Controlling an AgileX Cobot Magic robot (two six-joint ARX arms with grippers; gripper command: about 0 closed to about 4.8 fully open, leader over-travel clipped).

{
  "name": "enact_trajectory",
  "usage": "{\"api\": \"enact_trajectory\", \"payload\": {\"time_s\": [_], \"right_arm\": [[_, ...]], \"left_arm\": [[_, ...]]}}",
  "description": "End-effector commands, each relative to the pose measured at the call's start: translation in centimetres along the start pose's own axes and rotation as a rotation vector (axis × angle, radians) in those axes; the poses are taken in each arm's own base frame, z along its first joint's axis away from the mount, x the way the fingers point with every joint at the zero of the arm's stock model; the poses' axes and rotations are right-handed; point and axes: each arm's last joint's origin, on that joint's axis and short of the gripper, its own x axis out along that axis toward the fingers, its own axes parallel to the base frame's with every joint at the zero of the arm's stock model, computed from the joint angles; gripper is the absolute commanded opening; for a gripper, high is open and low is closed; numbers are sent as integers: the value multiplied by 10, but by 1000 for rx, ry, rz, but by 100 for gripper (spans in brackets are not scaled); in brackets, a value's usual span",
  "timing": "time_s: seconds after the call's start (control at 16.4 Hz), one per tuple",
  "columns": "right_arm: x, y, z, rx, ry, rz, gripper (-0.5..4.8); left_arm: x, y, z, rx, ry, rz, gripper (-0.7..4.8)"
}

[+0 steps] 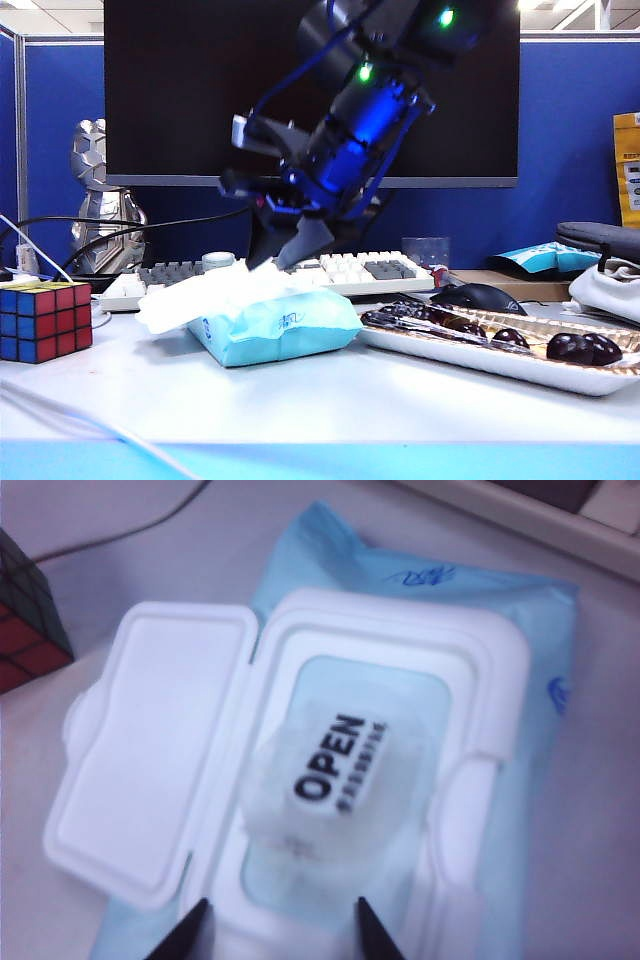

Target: Pull out a wet wipe from the sky blue wet wipes packet and place it on the table.

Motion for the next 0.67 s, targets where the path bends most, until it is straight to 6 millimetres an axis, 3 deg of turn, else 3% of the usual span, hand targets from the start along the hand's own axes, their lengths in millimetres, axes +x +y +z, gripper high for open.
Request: {"api": "enact_trajectory", "payload": {"time_s": [0.06,0.37,0.55,0.67], "right_arm": [[9,-1,9,-8,-30,6,189],[24,-2,14,-7,-19,6,165],[25,-2,11,-5,2,4,122],[26,-3,11,-5,4,3,-4]], "left_arm": [[0,0,1,2,-10,0,-3],[0,0,1,2,-10,0,-3],[0,0,1,2,-10,0,-3],[0,0,1,2,-10,0,-3]]}}
